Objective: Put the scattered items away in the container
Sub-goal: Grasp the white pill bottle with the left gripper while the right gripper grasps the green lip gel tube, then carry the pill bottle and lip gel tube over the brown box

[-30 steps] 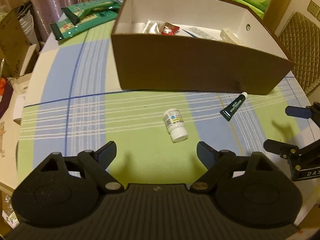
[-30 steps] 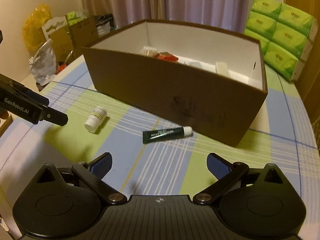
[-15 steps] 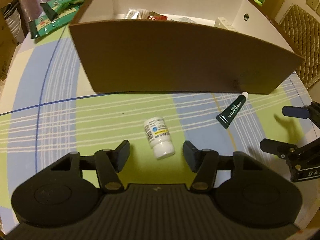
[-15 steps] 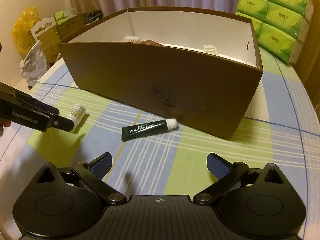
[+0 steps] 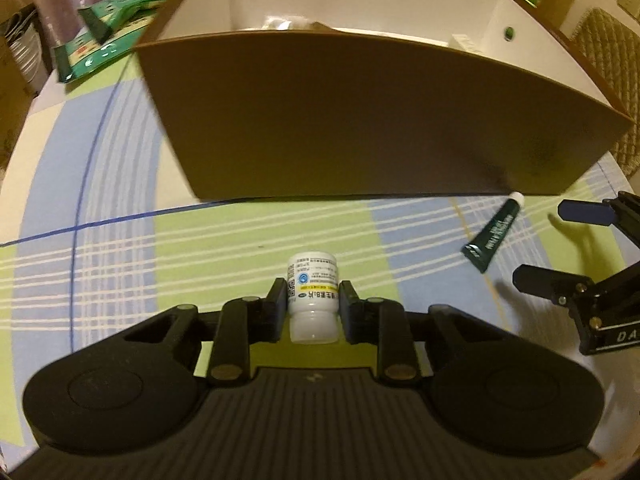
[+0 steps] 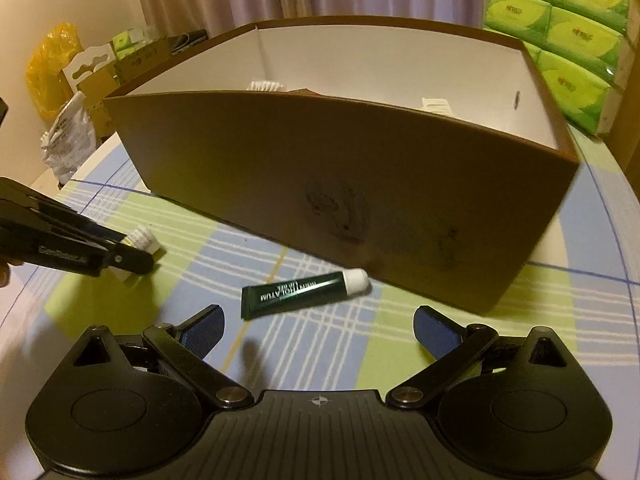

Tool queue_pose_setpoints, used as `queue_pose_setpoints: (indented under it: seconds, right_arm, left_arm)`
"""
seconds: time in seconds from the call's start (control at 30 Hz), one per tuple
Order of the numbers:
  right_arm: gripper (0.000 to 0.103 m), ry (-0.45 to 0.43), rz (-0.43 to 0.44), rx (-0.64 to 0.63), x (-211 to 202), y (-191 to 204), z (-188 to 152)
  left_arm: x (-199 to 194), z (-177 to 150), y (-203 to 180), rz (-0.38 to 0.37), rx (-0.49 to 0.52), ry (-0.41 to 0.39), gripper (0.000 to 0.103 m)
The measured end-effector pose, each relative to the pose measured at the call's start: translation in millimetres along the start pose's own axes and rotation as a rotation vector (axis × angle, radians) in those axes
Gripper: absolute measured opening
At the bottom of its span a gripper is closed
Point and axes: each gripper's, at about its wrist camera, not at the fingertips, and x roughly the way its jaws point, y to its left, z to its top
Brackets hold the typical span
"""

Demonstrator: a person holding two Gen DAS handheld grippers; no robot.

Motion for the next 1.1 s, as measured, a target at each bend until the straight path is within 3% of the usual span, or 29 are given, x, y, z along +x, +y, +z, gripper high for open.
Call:
queue_pose_setpoints:
  seconds: [0.27, 0.57, 0.77, 1.1]
  right_arm:
    - [0.098, 0.012, -0.01, -0.077, 24, 8, 2]
    - [0.098, 0.001, -0.014, -0.136, 31, 12, -1]
    - [0.081, 0.0, 0.007, -0.158, 30, 17, 1]
    - [0.081, 0.035, 0.0, -0.149, 20, 25, -5]
  left_arm:
    - [-4, -3, 21, 0.035, -0.037, 0.005, 0.023]
    - [-8, -6, 19, 0.052, -0.011, 0.01, 0.023]
    - [-10, -8, 16, 0.055, -0.005, 0.012, 0.023]
    - [-12, -10, 15, 0.05, -0.006, 0.014, 0.023]
